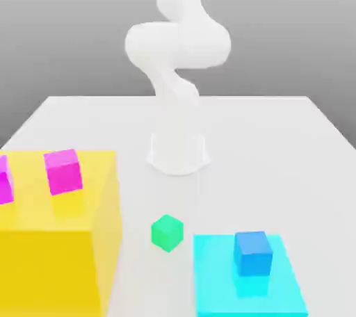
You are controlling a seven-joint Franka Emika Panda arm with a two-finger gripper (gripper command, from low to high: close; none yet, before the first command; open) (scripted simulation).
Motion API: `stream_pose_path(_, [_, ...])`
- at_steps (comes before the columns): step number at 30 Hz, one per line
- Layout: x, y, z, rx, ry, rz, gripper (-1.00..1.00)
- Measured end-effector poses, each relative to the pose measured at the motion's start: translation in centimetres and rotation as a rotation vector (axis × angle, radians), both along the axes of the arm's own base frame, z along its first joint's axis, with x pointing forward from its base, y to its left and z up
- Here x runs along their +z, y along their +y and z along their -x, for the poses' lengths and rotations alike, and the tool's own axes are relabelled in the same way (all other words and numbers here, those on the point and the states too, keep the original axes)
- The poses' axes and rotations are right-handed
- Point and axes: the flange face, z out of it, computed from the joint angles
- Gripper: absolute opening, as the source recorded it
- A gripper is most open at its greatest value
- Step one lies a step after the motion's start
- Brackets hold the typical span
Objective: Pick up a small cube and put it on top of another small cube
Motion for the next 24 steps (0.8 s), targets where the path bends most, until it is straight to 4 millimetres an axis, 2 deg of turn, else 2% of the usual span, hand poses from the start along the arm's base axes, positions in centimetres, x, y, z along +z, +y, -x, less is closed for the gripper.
stream_pose_path(2, [-4.8,-0.4,-2.5,-0.045,0.071,-0.051,0.0])
stream_pose_path(5, [-12.2,-1.0,-4.9,-0.119,0.177,-0.108,0.0])
stream_pose_path(7, [-17.2,-1.2,-5.7,-0.172,0.247,-0.14,0.0])
stream_pose_path(10, [-24.7,-1.5,-5.7,-0.257,0.353,-0.178,0.0])
stream_pose_path(13, [-32.3,-1.7,-4.4,-0.352,0.463,-0.207,0.0])
stream_pose_path(15, [-37.4,-1.8,-2.7,-0.424,0.54,-0.22,0.0])
stream_pose_path(19, [-47.3,-2.0,3.4,-0.578,0.706,-0.217,0.0])
stream_pose_path(21, [-49.6,-2.1,4.5,-0.599,0.735,-0.216,0.0])
stream_pose_path(24, [-51.7,-2.1,4.7,-0.603,0.742,-0.217,0.0])
